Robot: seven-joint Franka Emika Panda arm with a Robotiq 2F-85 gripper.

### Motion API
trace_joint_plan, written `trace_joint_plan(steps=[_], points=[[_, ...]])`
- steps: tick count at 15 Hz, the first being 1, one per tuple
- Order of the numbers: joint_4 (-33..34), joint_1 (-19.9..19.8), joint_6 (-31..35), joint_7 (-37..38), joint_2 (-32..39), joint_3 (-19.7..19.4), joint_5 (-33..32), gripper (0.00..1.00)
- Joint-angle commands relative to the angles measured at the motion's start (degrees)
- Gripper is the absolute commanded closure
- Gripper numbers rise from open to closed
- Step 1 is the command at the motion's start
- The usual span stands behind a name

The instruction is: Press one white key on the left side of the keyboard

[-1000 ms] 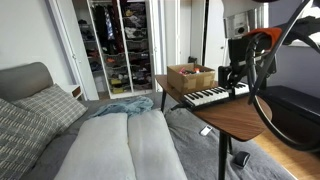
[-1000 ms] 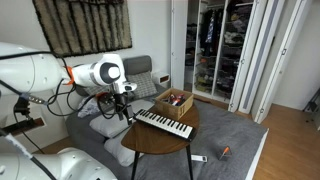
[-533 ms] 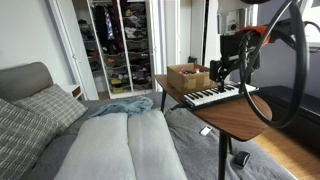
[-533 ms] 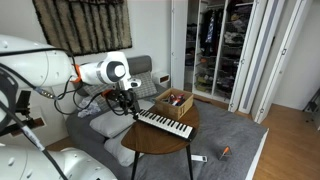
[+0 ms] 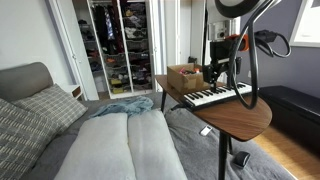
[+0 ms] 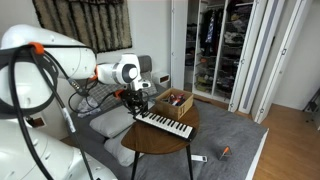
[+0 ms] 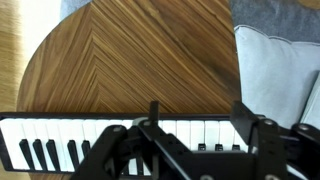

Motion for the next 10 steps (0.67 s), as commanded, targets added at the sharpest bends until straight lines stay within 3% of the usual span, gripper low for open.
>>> trace_joint_plan(steps=[1, 7, 10], points=[[1.62, 1.45, 3.20, -1.71, 3.67, -0.91, -1.60, 0.56], [0.90, 1.90, 8.77, -2.03, 6.79, -1.06, -1.65, 0.97], [0.85, 1.68, 11.13, -1.32, 8.26, -0.90, -2.59, 1.00]])
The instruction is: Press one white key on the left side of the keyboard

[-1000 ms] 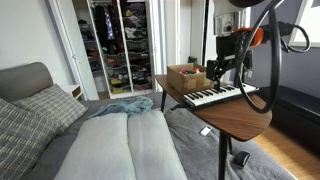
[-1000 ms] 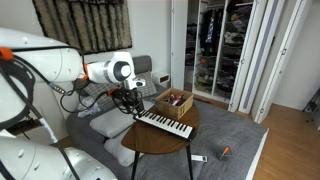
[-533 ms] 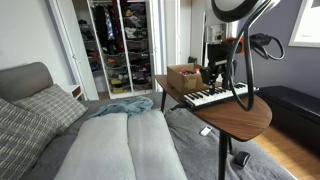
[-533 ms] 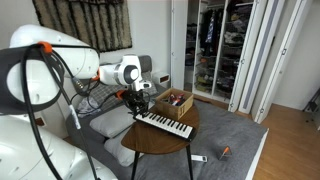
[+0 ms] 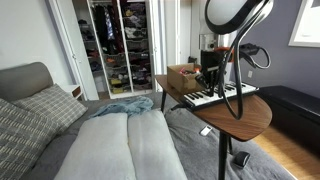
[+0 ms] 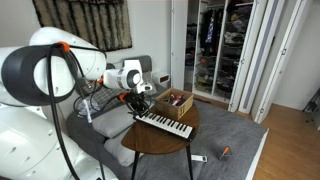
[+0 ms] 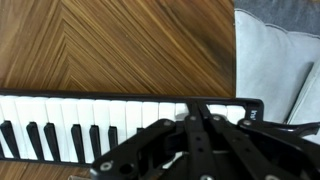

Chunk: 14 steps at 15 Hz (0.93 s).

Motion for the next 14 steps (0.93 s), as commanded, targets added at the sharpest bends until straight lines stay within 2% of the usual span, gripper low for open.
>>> trace_joint_plan(steps=[1, 7, 14], points=[[0.25, 0.80, 3.08, 0.70, 2.17, -0.73, -2.64, 1.00], [0.00, 0.76, 5.34, 0.87, 3.62, -1.26, -4.91, 1.00], [-0.29, 1.08, 6.35, 0.13, 4.66, -1.99, -3.86, 1.00]])
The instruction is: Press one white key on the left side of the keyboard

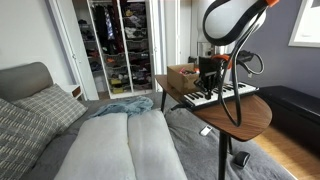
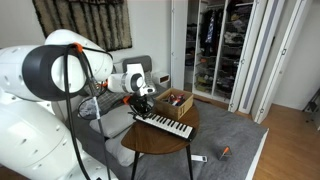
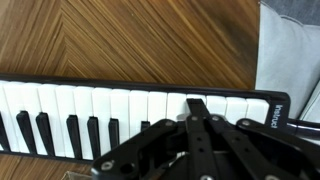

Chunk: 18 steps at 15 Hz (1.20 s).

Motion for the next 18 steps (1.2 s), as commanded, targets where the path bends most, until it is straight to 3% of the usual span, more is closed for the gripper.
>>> trace_joint_plan(steps=[1, 18], points=[[-0.31, 1.11, 1.75, 0.12, 0.89, -1.13, -0.41, 1.00], [0.29, 2.11, 1.39, 1.08, 1.41, -0.47, -1.15, 1.00]])
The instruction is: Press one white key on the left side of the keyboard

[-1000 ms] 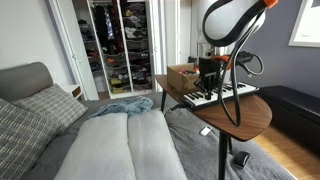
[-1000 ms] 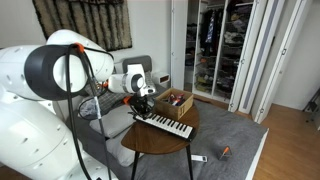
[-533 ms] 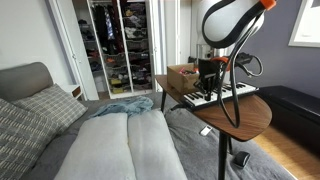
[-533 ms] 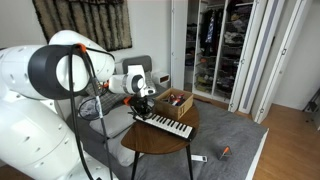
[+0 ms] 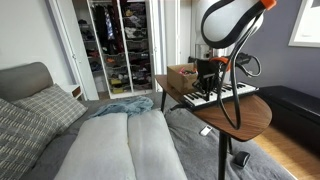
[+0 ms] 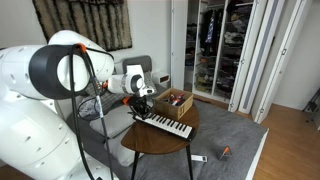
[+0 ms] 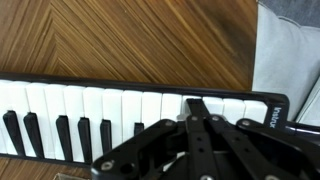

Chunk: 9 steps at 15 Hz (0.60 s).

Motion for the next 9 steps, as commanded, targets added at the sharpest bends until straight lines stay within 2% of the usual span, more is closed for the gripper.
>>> trace_joint_plan(steps=[1, 9], points=[[0.28, 1.11, 0.25, 1.25, 0.33, -0.19, -1.38, 1.00], [0.05, 0.88, -0.30, 2.32, -2.27, -0.20, -2.34, 1.00]])
